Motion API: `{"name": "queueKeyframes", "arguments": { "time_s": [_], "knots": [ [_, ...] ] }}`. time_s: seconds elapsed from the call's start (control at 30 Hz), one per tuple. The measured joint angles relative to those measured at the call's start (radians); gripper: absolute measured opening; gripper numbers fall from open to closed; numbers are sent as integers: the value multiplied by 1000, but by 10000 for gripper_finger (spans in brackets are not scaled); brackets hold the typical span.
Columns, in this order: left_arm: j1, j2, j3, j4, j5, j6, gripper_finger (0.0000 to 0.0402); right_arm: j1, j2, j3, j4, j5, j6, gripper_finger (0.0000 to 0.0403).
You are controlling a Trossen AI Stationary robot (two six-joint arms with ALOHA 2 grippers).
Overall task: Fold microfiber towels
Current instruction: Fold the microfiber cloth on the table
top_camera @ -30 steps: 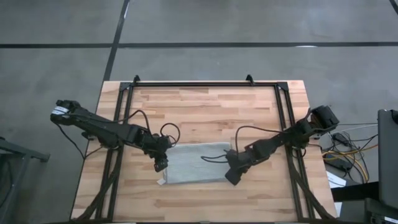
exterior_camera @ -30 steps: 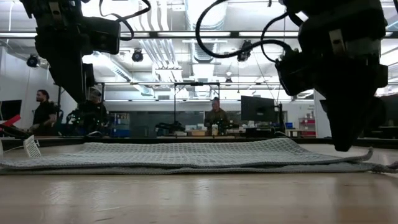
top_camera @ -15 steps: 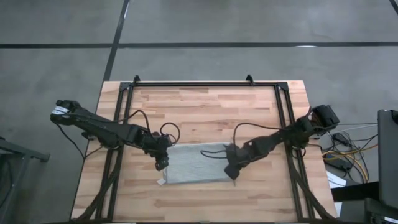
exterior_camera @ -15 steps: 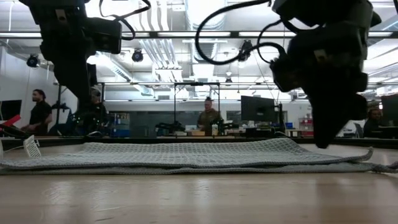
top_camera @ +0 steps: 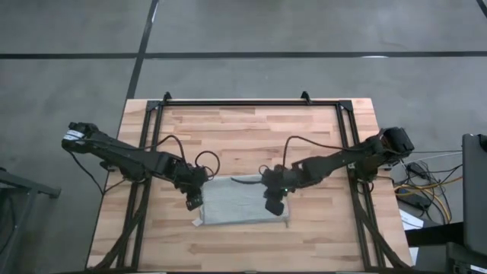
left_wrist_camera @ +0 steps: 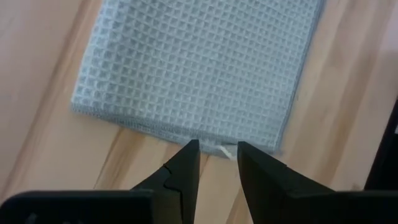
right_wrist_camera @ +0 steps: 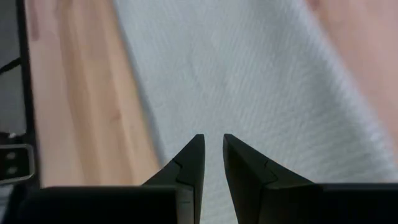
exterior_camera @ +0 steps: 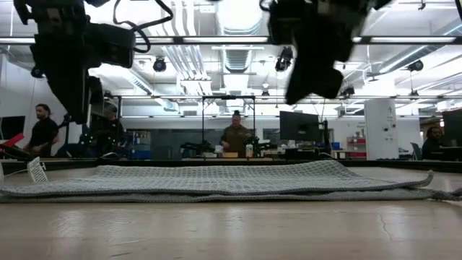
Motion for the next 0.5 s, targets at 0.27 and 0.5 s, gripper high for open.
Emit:
{"name": "queueKeyframes", "arguments": {
  "time_s": [0.27, 0.5],
  "knots": [
    [1, 0, 42, 57, -165, 83, 110, -54, 2, 82, -134, 62, -88, 57],
    [14, -5, 86, 12, -242, 230, 110, -83, 1, 105, -133, 60, -94, 57]
  ]
}}
